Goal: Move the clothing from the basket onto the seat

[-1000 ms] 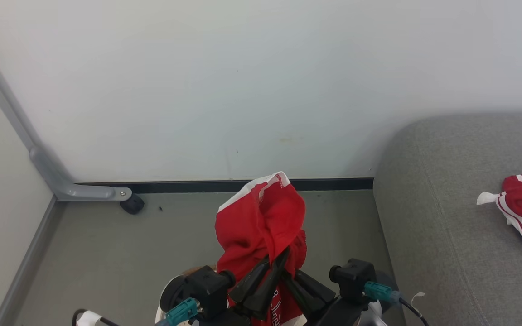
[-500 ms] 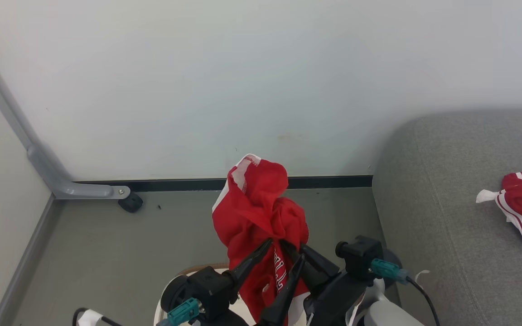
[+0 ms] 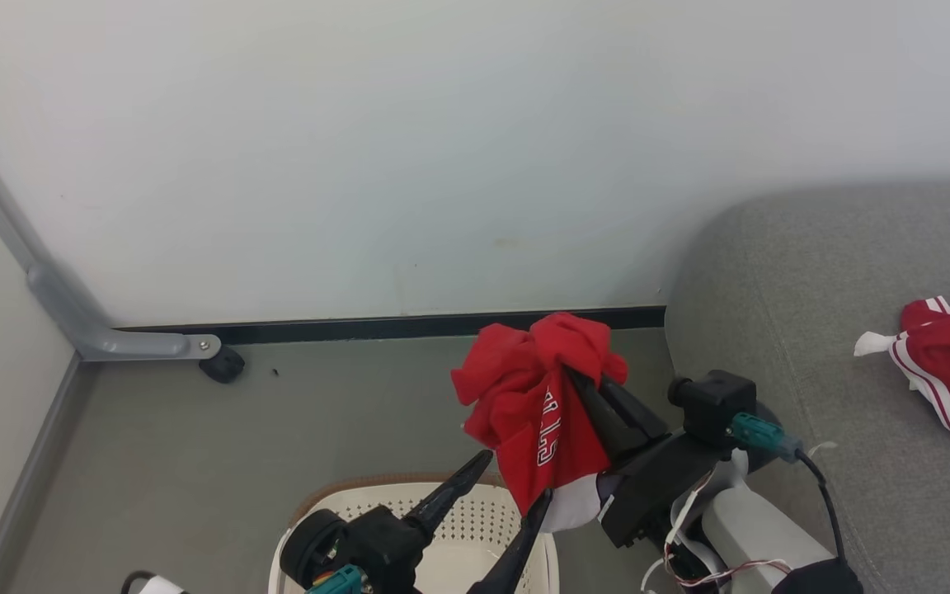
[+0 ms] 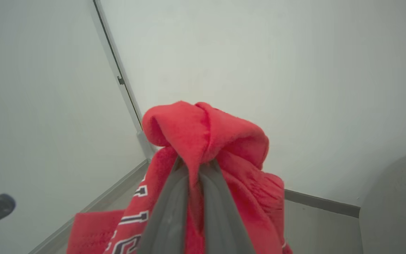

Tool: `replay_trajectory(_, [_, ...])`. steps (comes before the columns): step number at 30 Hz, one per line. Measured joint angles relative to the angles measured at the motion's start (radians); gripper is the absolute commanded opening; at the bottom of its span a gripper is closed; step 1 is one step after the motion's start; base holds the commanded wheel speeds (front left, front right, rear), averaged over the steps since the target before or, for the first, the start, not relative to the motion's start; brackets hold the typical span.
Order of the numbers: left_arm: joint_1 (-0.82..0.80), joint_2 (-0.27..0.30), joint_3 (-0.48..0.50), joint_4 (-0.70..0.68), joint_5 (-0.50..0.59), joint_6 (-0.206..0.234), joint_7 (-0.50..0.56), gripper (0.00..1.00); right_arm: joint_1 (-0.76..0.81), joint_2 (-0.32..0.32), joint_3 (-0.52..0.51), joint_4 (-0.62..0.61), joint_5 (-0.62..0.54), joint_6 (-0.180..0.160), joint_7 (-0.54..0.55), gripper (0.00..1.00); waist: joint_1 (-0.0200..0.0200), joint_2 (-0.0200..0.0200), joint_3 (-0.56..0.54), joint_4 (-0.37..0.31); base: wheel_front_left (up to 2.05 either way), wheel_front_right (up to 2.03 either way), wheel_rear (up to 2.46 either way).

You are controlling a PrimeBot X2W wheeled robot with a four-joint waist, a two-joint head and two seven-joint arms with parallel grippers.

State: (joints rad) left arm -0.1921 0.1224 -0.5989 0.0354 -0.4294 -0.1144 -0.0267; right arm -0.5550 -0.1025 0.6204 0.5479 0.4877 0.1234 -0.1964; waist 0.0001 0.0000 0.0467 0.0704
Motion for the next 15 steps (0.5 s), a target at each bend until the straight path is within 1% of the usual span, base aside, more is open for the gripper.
replay_trajectory(7, [0.017, 0.005, -0.020, -0.020, 0.010, 0.000, 0.000, 1.00, -0.028, -0.026, -0.040, 0.016, 0.006, 0.000, -0.018, 0.00, 0.0001, 0.0000, 0.022, -0.031, 0.00, 0.00, 0.00])
replay_trajectory(15, [0.016, 0.014, -0.018, -0.030, 0.021, 0.001, 0.000, 1.00, -0.035, -0.057, -0.086, 0.019, 0.009, -0.006, -0.034, 0.00, 0.0000, 0.0001, 0.051, -0.089, 0.00, 0.00, 0.00])
